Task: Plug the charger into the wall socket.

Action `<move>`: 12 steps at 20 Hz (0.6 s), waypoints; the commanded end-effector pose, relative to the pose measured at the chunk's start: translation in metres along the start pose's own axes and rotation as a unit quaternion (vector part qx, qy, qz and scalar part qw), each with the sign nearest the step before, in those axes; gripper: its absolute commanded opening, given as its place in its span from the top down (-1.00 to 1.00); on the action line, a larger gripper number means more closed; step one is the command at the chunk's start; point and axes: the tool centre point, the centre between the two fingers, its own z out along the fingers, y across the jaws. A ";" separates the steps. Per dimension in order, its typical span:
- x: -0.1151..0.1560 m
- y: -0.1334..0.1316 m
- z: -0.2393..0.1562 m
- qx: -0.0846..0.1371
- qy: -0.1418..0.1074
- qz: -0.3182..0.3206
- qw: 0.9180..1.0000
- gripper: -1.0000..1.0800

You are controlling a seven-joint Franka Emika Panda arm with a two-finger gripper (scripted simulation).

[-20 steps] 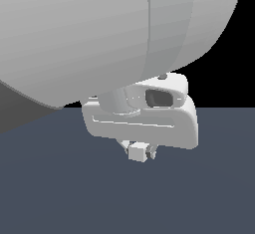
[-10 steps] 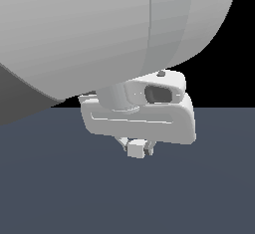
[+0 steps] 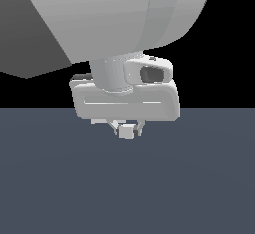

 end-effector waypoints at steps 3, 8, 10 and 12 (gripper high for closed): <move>0.014 -0.016 -0.013 0.025 0.002 -0.048 0.999 1.00; 0.026 -0.033 -0.026 0.051 0.002 -0.095 0.994 1.00; 0.028 -0.039 -0.030 0.059 0.002 -0.109 0.992 1.00; 0.031 -0.043 -0.034 0.065 0.001 -0.120 0.991 1.00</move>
